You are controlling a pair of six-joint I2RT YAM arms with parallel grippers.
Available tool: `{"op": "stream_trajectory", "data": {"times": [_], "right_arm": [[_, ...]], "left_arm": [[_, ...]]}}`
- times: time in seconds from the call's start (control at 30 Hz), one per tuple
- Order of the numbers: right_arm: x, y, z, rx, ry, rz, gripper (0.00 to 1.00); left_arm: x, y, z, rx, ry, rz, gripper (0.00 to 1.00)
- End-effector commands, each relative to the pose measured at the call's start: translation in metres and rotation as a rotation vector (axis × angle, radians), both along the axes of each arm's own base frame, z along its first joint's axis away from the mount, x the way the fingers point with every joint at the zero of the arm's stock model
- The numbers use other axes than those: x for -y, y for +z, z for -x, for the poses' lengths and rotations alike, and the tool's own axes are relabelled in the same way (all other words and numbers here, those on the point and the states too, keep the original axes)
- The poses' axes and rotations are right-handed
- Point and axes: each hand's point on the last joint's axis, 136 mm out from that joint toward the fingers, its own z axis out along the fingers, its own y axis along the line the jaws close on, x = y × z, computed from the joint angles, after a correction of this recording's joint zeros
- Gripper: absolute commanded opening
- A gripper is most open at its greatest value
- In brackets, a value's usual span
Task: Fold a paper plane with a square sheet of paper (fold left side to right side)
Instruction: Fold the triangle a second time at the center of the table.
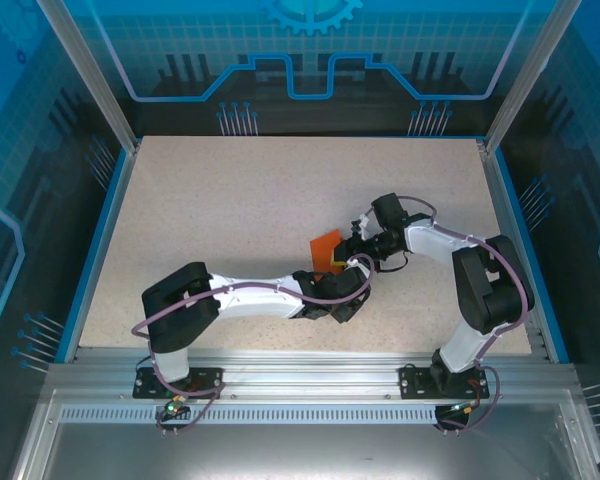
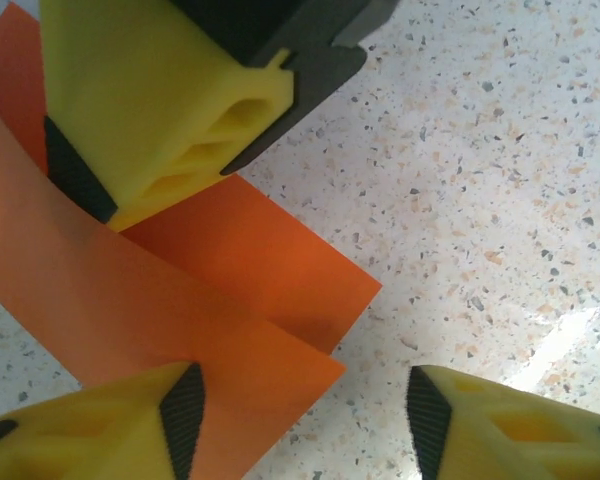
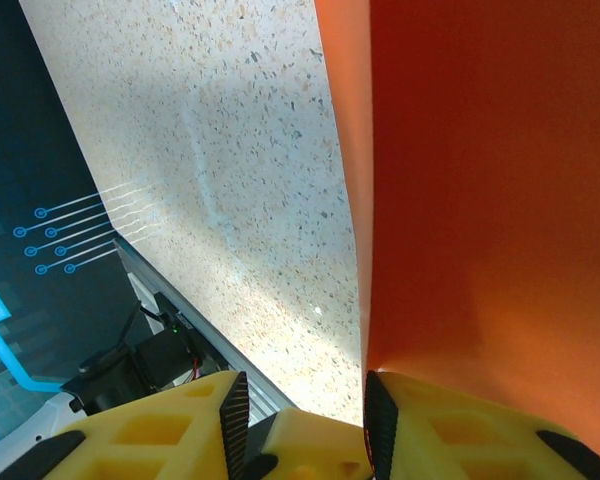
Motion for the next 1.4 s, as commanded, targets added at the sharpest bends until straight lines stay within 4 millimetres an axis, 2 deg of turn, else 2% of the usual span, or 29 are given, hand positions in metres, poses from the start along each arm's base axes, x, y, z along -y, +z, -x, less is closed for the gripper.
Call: {"op": "stream_trajectory", "data": {"times": [0.0, 0.6, 0.9, 1.37], "right_arm": [[0.002, 0.001, 0.002, -0.010, 0.006, 0.012, 0.38], [0.008, -0.008, 0.002, -0.007, 0.022, 0.066, 0.38], [0.008, 0.003, -0.004, 0.040, 0.024, 0.055, 0.40], [0.007, 0.005, -0.004, 0.040, 0.029, 0.048, 0.41]], "left_arm": [[0.002, 0.009, 0.000, 0.017, 0.010, 0.005, 0.51], [-0.002, 0.022, 0.002, 0.029, 0.010, 0.045, 0.15], [-0.005, 0.022, 0.004, -0.021, 0.015, 0.108, 0.00], [-0.016, 0.038, 0.000, -0.105, 0.033, 0.348, 0.00]]}}
